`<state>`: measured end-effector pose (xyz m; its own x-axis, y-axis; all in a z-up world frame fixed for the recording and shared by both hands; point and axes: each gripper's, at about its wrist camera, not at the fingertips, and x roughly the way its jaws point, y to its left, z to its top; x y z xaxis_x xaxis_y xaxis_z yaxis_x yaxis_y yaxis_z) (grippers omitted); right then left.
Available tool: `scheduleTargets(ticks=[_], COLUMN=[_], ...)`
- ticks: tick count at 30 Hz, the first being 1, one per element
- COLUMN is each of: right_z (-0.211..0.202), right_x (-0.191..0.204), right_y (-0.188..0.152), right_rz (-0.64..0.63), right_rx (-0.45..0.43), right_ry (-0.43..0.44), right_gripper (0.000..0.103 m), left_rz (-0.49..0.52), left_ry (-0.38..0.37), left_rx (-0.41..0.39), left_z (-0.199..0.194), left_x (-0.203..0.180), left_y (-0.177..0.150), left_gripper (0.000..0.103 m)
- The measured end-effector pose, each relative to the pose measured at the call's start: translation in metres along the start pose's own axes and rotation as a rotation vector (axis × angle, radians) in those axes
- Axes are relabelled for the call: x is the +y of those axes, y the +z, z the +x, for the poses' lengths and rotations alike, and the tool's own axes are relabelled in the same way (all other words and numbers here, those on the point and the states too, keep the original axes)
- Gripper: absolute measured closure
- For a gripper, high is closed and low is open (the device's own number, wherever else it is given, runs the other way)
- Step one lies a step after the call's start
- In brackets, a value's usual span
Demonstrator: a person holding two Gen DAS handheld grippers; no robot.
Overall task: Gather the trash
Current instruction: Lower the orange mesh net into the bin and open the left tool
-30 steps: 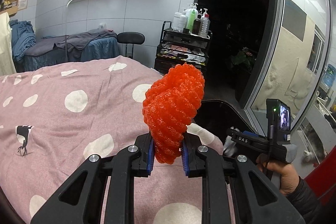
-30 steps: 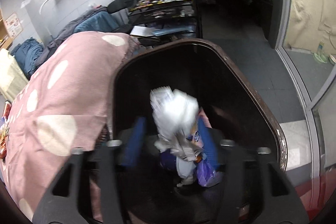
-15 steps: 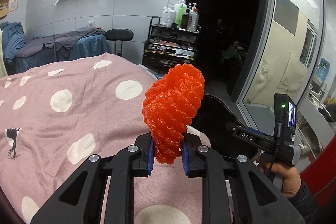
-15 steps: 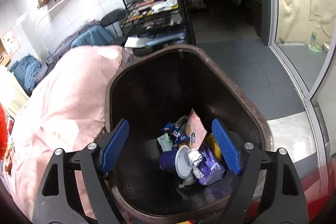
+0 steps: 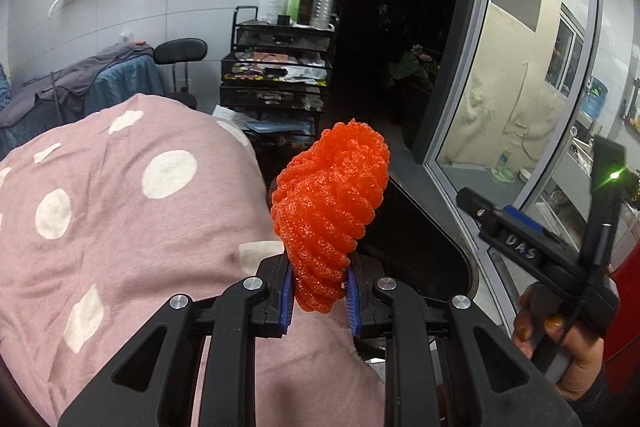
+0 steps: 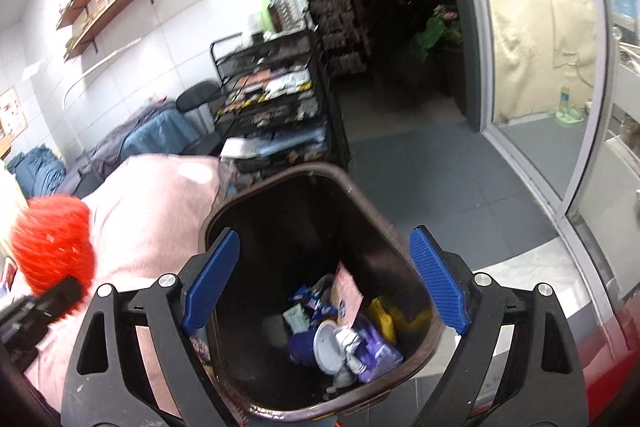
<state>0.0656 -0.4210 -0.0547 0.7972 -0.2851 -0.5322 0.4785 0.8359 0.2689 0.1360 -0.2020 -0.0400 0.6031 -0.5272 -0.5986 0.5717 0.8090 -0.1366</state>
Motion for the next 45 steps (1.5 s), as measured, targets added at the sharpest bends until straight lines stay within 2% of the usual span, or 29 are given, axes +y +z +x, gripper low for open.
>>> scheduleTargets(ticks=[12, 19, 21, 22, 23, 25, 29, 35, 41, 45], right_z=[-0.014, -0.018, -0.018, -0.018, -0.018, -0.02, -0.02, -0.022, -0.024, -0.024], right_x=[-0.021, -0.03, -0.032, -0.034, -0.035, -0.035, -0.037, -0.036, -0.038, -0.037], right_y=[0.015, 0.02, 0.02, 0.021, 0.021, 0.021, 0.022, 0.023, 0.024, 0.024], right_rz=[0.063, 0.092, 0.101, 0.104, 0.106, 0.113, 0.126, 0.126, 0.127, 0.128], right_rx=[-0.059, -0.071, -0.073, -0.075, -0.077, -0.086, -0.099, -0.108, -0.116, -0.117], right_ry=[-0.053, -0.074, -0.076, -0.077, -0.081, -0.088, -0.102, -0.112, -0.113, -0.113], right_gripper=[0.011, 0.01, 0.009, 0.009, 0.009, 0.009, 0.008, 0.007, 0.006, 0.006], left_rz=[0.032, 0.053, 0.068, 0.073, 0.075, 0.081, 0.114, 0.13, 0.14, 0.127], left_ry=[-0.024, -0.011, -0.005, 0.001, 0.006, 0.018, 0.031, 0.039, 0.038, 0.011], left_rx=[0.119, 0.175, 0.189, 0.195, 0.201, 0.204, 0.194, 0.142, 0.113, 0.111], left_z=[0.048, 0.07, 0.075, 0.076, 0.078, 0.08, 0.079, 0.073, 0.069, 0.064], left_x=[-0.017, -0.024, -0.028, -0.029, -0.03, -0.031, -0.036, -0.039, -0.043, -0.041], left_y=[0.013, 0.015, 0.016, 0.016, 0.016, 0.014, 0.012, 0.013, 0.015, 0.015], left_gripper=[0.081, 0.079, 0.075, 0.065, 0.049, 0.032, 0.018, 0.008, 0.006, 0.006])
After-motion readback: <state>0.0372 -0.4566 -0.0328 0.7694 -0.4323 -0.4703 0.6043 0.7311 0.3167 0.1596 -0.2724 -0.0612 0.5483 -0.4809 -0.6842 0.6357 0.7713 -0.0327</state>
